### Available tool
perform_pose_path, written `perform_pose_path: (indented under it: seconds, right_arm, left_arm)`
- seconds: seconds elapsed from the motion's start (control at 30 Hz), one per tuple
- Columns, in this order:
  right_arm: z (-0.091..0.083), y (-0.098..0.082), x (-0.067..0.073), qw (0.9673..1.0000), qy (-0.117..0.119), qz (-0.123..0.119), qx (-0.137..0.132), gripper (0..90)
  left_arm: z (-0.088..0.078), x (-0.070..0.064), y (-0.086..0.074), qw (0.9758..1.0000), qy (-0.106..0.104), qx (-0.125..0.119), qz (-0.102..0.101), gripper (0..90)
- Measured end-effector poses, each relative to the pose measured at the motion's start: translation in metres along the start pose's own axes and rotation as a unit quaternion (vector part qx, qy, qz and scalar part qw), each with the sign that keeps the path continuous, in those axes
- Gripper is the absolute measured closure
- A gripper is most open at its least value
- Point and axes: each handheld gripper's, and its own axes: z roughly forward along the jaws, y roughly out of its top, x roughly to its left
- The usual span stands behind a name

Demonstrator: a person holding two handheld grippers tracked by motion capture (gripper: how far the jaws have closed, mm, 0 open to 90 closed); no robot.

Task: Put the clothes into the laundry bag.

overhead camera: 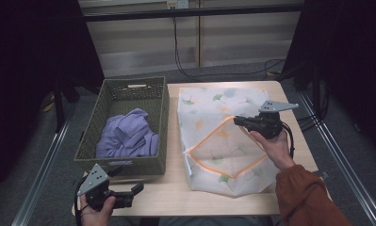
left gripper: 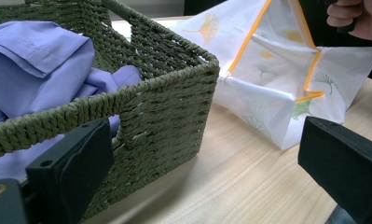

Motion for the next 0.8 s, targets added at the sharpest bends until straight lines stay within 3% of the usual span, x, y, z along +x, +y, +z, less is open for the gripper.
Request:
perform_pose_path:
  seconds: [0.3,0.37,0.43,0.47,0.57,0.6,0.7,0.8]
  right_arm:
    - [0.001,0.014,-0.003,0.9998,-0.002,0.003,-0.021,90.0]
    - [0.001,0.014,-0.003,0.9997,-0.002,0.003,-0.022,90.0]
    - [0.002,0.011,-0.002,0.9996,0.002,0.007,-0.027,90.0]
    - [0.003,0.008,-0.002,0.9996,0.004,0.01,-0.025,90.0]
    - [0.004,0.006,-0.003,0.9998,0.003,0.008,-0.02,90.0]
    - [0.004,0.004,-0.003,0.9998,0.003,0.008,-0.018,90.0]
    - [0.004,0.003,-0.003,0.9999,0.003,0.008,-0.014,90.0]
    - [0.003,0.002,-0.003,0.9999,0.004,0.007,-0.012,90.0]
  left_arm:
    - [-0.001,-0.001,0.002,1.0,0.009,-0.003,0.003,3.8]
    - [-0.002,0.0,0.003,0.9999,0.007,-0.006,-0.004,4.0]
    - [-0.003,0.0,0.006,0.9999,0.014,-0.006,-0.002,5.2]
    - [-0.005,0.0,0.011,0.9995,0.029,-0.001,0.012,6.5]
    - [-0.006,0.003,0.016,0.9996,0.024,0.0,0.016,8.8]
    - [-0.01,0.007,0.023,0.9991,0.035,0.004,0.026,9.8]
    - [-0.011,0.013,0.031,0.9987,0.04,0.016,0.026,9.7]
    - [-0.008,0.025,0.041,0.9974,0.051,0.043,0.029,9.7]
